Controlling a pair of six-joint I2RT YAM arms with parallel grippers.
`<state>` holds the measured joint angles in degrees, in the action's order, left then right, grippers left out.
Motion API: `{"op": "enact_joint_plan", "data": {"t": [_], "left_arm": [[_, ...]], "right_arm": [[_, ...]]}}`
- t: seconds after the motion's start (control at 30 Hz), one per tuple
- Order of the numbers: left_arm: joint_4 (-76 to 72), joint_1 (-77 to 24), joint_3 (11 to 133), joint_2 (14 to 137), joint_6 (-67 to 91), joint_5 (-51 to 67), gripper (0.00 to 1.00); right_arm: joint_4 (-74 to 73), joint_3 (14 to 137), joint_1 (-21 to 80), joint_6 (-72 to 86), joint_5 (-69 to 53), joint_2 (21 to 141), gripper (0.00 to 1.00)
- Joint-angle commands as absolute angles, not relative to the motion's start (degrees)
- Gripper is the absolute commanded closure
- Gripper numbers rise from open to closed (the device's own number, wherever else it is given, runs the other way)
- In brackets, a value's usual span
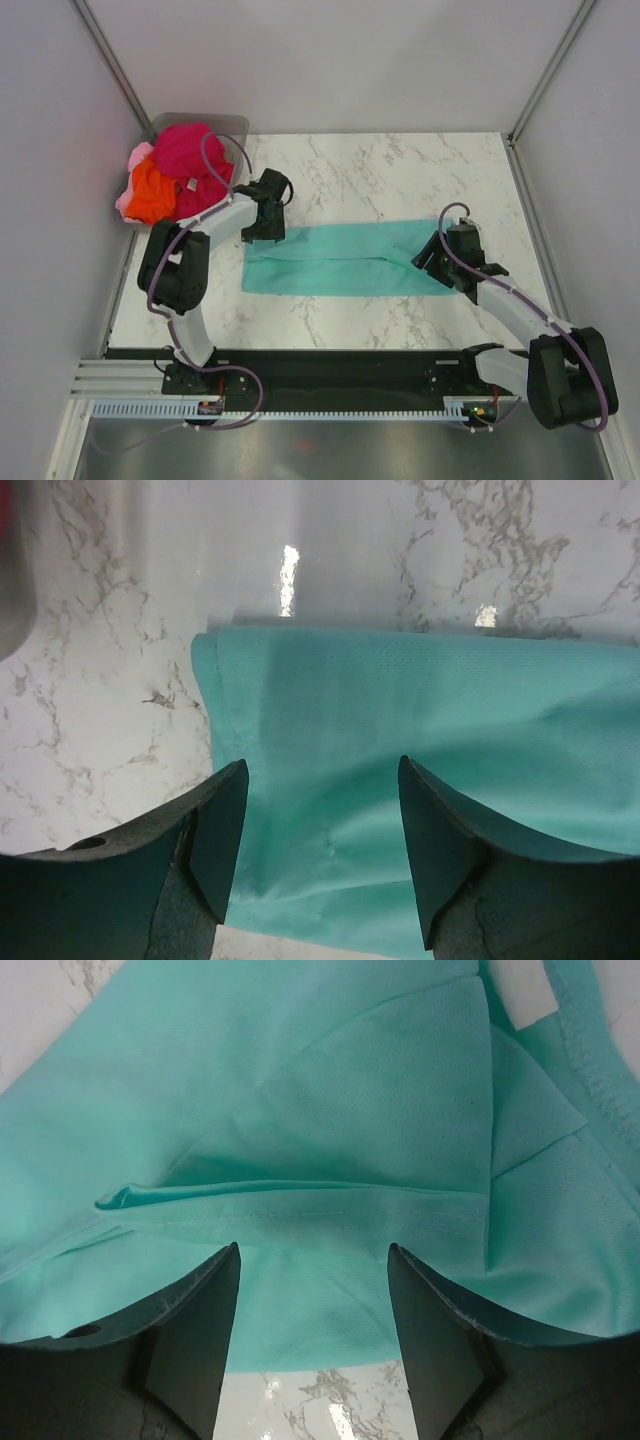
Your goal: Fold and stack the t-shirts
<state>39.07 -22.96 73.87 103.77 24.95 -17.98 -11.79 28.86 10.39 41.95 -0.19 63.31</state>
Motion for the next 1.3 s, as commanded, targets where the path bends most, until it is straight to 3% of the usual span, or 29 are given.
{"op": "enact_joint_plan", "data": {"t": [0.0,0.13,0.37,0.63,0.83,0.97,1.13,1.27], "left_arm": [[38.1,-23.2,74.1,105.7,28.7,-18.5,0.32],[38.1,-23.6,71.9,107.8,31.5,-17.8,0.33],[34.3,-29.1,62.9,105.7,35.9,-10.7,0.34],[25.7,-37.3,49.6,100.9,46.2,2.0,0.34],[18.5,-50.0,45.3,99.2,56.2,11.5,0.32],[19.0,-55.0,42.6,93.9,59.9,13.6,0.31],[28.8,-57.9,41.1,83.1,60.7,8.5,0.31],[36.9,-59.2,43.8,76.1,59.9,5.2,0.3]], "right_arm": [[-8.3,29.4,11.4,45.1,1.9,66.9,0.31],[-8.2,31.9,11.3,45.2,7.0,74.5,0.26],[-7.6,48.6,6.3,43.2,4.9,101.2,0.27],[-17.2,90.5,9.1,39.0,6.6,127.9,0.3],[-21.3,123.9,12.0,35.3,-3.3,153.0,0.32],[-19.6,132.0,12.9,34.3,-5.3,157.4,0.29],[-17.0,131.1,13.0,32.8,-5.0,156.8,0.26],[-13.1,131.7,13.0,30.9,-12.8,155.8,0.22]]}}
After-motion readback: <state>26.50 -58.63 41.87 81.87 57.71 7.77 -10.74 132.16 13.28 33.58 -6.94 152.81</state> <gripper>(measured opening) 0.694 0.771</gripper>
